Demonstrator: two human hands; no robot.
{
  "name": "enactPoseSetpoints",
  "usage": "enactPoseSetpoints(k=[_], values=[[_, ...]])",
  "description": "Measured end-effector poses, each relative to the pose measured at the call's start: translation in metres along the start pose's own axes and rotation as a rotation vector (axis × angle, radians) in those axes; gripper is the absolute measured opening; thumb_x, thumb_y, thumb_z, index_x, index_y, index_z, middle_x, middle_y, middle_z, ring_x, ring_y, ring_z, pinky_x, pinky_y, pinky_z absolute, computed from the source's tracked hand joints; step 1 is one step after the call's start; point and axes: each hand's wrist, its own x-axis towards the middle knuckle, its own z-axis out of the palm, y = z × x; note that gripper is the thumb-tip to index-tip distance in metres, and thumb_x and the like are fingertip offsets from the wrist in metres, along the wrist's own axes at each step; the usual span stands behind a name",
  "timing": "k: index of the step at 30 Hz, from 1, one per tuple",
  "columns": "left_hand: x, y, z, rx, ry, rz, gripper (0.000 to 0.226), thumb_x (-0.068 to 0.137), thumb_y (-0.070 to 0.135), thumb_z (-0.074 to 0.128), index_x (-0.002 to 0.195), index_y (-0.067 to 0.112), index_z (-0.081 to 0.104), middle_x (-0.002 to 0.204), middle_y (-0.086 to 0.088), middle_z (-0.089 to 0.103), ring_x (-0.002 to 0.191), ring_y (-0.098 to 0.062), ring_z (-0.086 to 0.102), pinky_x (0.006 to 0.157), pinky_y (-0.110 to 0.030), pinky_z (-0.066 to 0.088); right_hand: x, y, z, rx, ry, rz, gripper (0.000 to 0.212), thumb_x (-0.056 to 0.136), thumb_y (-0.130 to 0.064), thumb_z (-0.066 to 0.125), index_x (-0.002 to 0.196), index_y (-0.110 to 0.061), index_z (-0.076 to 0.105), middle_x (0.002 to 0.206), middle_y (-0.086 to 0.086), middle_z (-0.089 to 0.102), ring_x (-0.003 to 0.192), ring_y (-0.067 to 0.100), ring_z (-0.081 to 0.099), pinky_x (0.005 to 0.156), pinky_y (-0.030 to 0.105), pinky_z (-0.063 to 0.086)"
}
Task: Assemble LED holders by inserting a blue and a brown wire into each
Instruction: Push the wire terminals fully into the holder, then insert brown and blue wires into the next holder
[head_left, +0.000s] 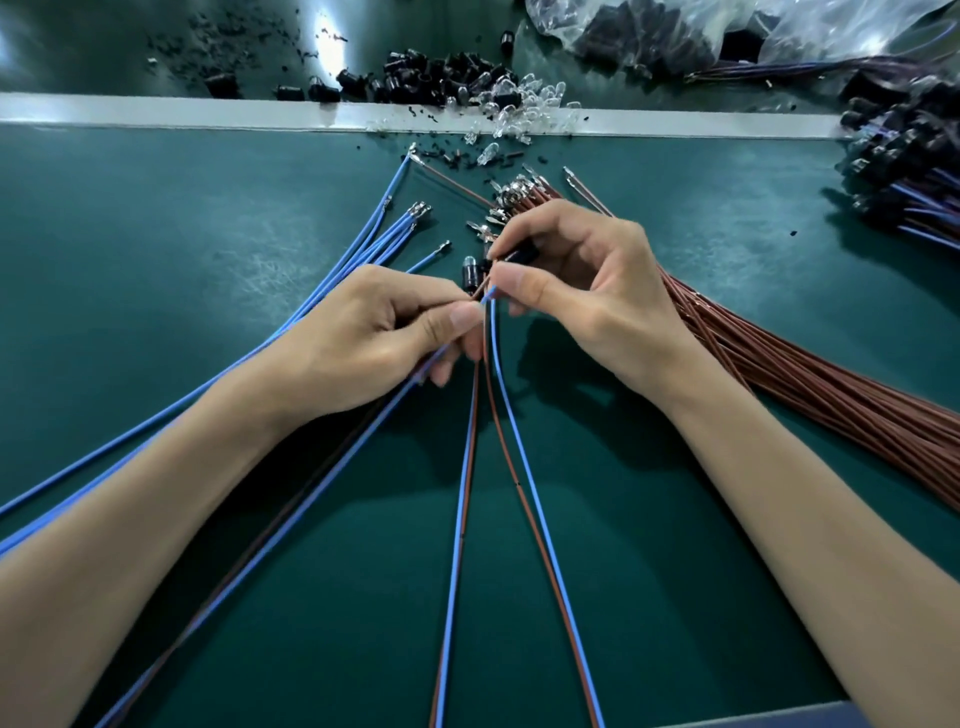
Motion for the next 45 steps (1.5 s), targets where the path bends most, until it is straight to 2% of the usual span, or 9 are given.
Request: enactPoseSetpoints(k=[4, 7, 11, 15, 21, 30, 34, 40, 45], values=[[0.000, 0.001, 0.004, 0.000, -0.093, 0.006, 0.032, 0.090, 0.028, 0.052, 0.092, 0.004, 0.073, 0.064, 0.001, 0.060, 0.060, -0.008, 0.051, 0.060, -0.020, 0.039, 0.006, 0.003, 0.000, 0.024, 0.129, 0.035, 0.024, 0.088, -0.004, 0.062, 0.110, -0.011, 0.054, 0.079, 0.010, 0.066, 0.065, 0.008, 0.063, 0.068, 0.019, 0.050], [0.000, 0.001, 0.006, 0.046, -0.110, 0.055, 0.028, 0.087, 0.029, 0.062, 0.086, 0.004, 0.076, 0.065, 0.012, 0.060, 0.062, -0.002, 0.055, 0.062, -0.011, 0.037, 0.010, 0.006, 0.002, -0.066, 0.228, 0.067, 0.028, 0.089, -0.010, 0.064, 0.115, -0.012, 0.053, 0.079, 0.006, 0.067, 0.063, 0.009, 0.065, 0.069, 0.023, 0.051], [0.000, 0.003, 0.005, 0.009, -0.041, 0.063, 0.035, 0.085, 0.036, 0.058, 0.074, 0.007, 0.073, 0.064, 0.004, 0.059, 0.056, -0.016, 0.051, 0.054, -0.029, 0.037, 0.012, 0.009, 0.006, -0.398, 0.213, 0.035, 0.038, 0.089, -0.023, 0.066, 0.126, -0.014, 0.059, 0.079, -0.006, 0.066, 0.064, 0.004, 0.062, 0.074, 0.019, 0.049], [0.000, 0.004, 0.007, 0.052, 0.068, 0.055, 0.034, 0.085, 0.039, 0.055, 0.062, 0.016, 0.066, 0.055, -0.003, 0.056, 0.052, -0.018, 0.049, 0.051, -0.031, 0.036, 0.013, 0.008, 0.011, -0.561, 0.114, -0.030, 0.044, 0.089, -0.021, 0.066, 0.132, -0.013, 0.057, 0.110, 0.004, 0.070, 0.089, -0.008, 0.052, 0.090, 0.009, 0.039], [0.002, 0.000, 0.013, 0.262, 0.180, 0.093, 0.042, 0.087, 0.025, 0.059, 0.053, 0.001, 0.058, 0.046, -0.009, 0.045, 0.046, -0.023, 0.037, 0.047, -0.030, 0.029, 0.014, 0.010, 0.013, -0.640, 0.027, -0.046, 0.042, 0.091, -0.022, 0.064, 0.132, -0.014, 0.057, 0.080, 0.000, 0.052, 0.074, 0.010, 0.046, 0.073, 0.008, 0.033], [-0.003, 0.003, 0.014, 0.445, 0.197, 0.240, 0.046, 0.089, 0.023, 0.054, 0.051, 0.013, 0.032, 0.048, 0.000, 0.028, 0.046, -0.022, 0.025, 0.046, -0.023, 0.019, 0.048, 0.009, 0.003, -0.706, 0.308, -0.136, 0.015, 0.089, -0.015, 0.062, 0.091, -0.004, 0.073, 0.087, 0.006, 0.070, 0.076, 0.007, 0.054, 0.070, 0.009, 0.035], [-0.004, 0.001, 0.013, 0.491, 0.233, 0.249, 0.049, 0.089, 0.018, 0.056, 0.049, 0.008, 0.030, 0.050, 0.002, 0.022, 0.046, -0.023, 0.021, 0.046, -0.026, 0.017, 0.104, 0.018, -0.017, -0.834, 0.287, -0.047, 0.018, 0.092, -0.015, 0.058, 0.099, -0.007, 0.072, 0.099, 0.005, 0.069, 0.085, 0.008, 0.055, 0.075, 0.005, 0.038], [-0.007, 0.001, 0.013, 0.545, 0.282, 0.255, 0.049, 0.090, 0.016, 0.056, 0.047, 0.006, 0.034, 0.051, 0.002, 0.023, 0.046, -0.021, 0.022, 0.045, -0.027, 0.020, 0.160, 0.043, -0.034, -1.057, 0.192, 0.170, 0.042, 0.088, 0.004, 0.044, 0.127, -0.004, 0.057, 0.133, 0.010, 0.055, 0.124, 0.023, 0.048, 0.106, 0.025, 0.037], [-0.006, 0.000, 0.013, 0.561, 0.286, 0.273, 0.049, 0.090, 0.016, 0.056, 0.047, 0.005, 0.036, 0.051, 0.002, 0.023, 0.046, -0.022, 0.022, 0.046, -0.027, 0.021, 0.169, 0.048, -0.037, -1.135, 0.243, 0.197, 0.034, 0.086, 0.002, 0.049, 0.113, -0.008, 0.067, 0.127, 0.011, 0.054, 0.117, 0.026, 0.050, 0.096, 0.030, 0.045]])
